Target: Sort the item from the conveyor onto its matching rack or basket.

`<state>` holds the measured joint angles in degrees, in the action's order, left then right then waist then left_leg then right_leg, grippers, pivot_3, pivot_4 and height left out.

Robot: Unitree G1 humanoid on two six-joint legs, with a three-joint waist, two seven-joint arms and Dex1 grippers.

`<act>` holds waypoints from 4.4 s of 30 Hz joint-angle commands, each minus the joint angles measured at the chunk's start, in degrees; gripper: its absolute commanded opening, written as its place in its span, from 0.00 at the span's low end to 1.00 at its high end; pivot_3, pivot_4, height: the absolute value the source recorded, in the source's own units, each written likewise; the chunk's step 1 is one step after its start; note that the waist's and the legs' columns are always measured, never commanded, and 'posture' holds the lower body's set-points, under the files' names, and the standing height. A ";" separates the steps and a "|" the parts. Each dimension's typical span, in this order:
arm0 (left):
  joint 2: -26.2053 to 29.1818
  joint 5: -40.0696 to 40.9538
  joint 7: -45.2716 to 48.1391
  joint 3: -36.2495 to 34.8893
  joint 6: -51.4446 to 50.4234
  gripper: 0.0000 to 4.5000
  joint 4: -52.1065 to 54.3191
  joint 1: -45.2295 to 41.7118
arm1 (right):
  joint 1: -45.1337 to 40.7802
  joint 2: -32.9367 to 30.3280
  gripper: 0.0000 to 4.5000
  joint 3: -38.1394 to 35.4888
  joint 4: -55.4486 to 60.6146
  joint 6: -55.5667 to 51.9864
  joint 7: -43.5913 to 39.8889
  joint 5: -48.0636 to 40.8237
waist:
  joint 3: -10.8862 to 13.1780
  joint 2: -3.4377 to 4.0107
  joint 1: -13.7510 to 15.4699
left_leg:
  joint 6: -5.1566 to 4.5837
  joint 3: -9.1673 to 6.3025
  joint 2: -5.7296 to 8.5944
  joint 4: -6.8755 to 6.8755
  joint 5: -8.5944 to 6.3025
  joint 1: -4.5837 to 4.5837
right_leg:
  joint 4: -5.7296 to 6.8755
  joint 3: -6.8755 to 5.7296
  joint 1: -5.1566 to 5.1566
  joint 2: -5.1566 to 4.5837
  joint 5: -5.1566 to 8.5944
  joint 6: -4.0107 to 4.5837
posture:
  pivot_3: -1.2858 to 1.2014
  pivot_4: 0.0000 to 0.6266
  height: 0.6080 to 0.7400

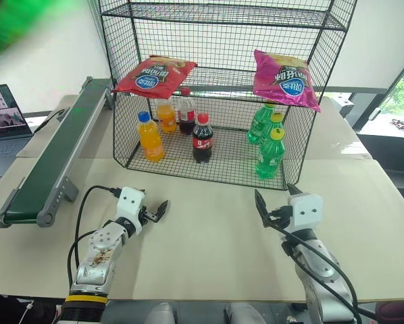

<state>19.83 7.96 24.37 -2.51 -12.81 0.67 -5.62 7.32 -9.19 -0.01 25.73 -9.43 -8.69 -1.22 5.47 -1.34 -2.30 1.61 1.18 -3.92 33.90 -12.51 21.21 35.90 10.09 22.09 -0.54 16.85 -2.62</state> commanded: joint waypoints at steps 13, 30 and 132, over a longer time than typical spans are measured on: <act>0.02 0.87 -0.56 -1.34 0.50 0.99 4.01 1.54 | -1.10 -0.25 1.00 0.35 1.02 0.09 -0.75 -0.49 | 0.00 0.00 -0.01 | 0.00 -0.01 0.00 0.00 0.00 0.00 | 0.00 -0.01 0.00 0.00 0.00 0.00 | 0.52 0.24 0.98; 3.00 12.49 3.88 -10.00 -6.55 0.99 14.73 8.77 | -4.38 -3.55 1.00 0.18 2.37 -2.96 -6.72 -3.47 | 0.01 -0.01 -0.43 | 0.00 0.00 -0.02 -0.01 0.00 0.00 | 0.01 -0.01 0.02 0.00 0.00 0.01 | 0.52 0.24 0.98; 13.31 105.04 -36.94 -21.20 -25.87 0.01 21.50 -24.70 | -31.15 -4.48 1.00 -1.91 5.34 -8.86 -13.01 -17.89 | 0.44 0.00 1.68 | 0.53 -1.26 0.09 -0.07 0.27 0.42 | -0.04 -1.35 -0.05 -0.13 0.15 0.35 | 0.52 0.24 0.98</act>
<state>33.70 112.54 -12.77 -26.25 -37.81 23.50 -26.91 -23.94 -14.06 -0.94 26.31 -19.12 -24.68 -20.39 5.91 -1.34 -0.61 2.16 -0.10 -3.81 33.86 -12.23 21.68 35.87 8.73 22.06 -0.67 16.99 -2.28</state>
